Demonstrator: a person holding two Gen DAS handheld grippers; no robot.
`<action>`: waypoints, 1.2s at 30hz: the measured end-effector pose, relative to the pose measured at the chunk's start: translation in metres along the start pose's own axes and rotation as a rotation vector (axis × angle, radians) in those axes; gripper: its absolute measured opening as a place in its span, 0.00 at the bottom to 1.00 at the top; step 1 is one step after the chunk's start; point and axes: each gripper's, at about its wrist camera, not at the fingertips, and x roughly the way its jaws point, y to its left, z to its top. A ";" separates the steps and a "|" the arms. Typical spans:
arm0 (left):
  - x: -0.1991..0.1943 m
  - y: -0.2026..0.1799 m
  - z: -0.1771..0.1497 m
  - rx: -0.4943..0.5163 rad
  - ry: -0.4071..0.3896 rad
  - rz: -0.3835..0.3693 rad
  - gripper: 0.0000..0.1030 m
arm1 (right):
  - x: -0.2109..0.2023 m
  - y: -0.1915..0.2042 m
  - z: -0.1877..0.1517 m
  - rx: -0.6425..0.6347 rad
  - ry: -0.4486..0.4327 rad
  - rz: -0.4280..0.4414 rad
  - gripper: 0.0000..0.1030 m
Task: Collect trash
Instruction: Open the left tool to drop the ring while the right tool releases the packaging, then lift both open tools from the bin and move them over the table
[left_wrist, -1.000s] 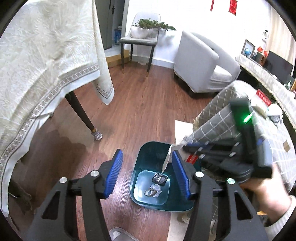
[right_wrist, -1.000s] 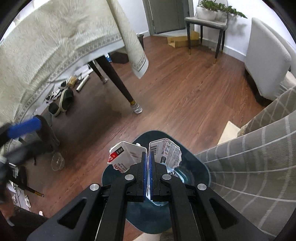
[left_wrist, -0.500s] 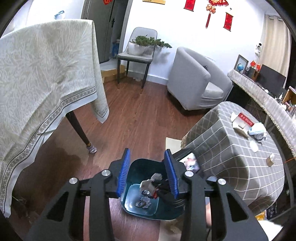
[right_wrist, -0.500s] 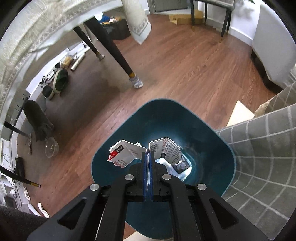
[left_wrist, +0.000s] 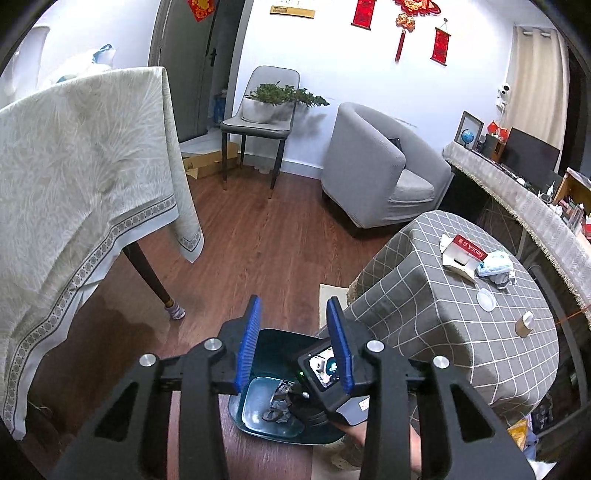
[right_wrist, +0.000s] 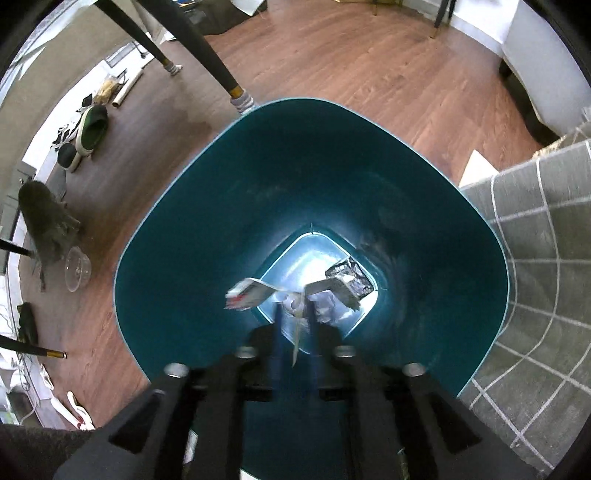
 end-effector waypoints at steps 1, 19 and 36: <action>0.000 -0.001 0.001 0.000 -0.002 -0.002 0.38 | -0.004 -0.001 -0.001 0.000 -0.011 -0.001 0.49; -0.023 -0.023 0.025 -0.005 -0.114 -0.022 0.40 | -0.179 0.009 -0.005 -0.071 -0.372 0.104 0.49; -0.005 -0.069 0.033 0.036 -0.115 -0.047 0.54 | -0.285 -0.047 -0.053 -0.048 -0.582 0.006 0.60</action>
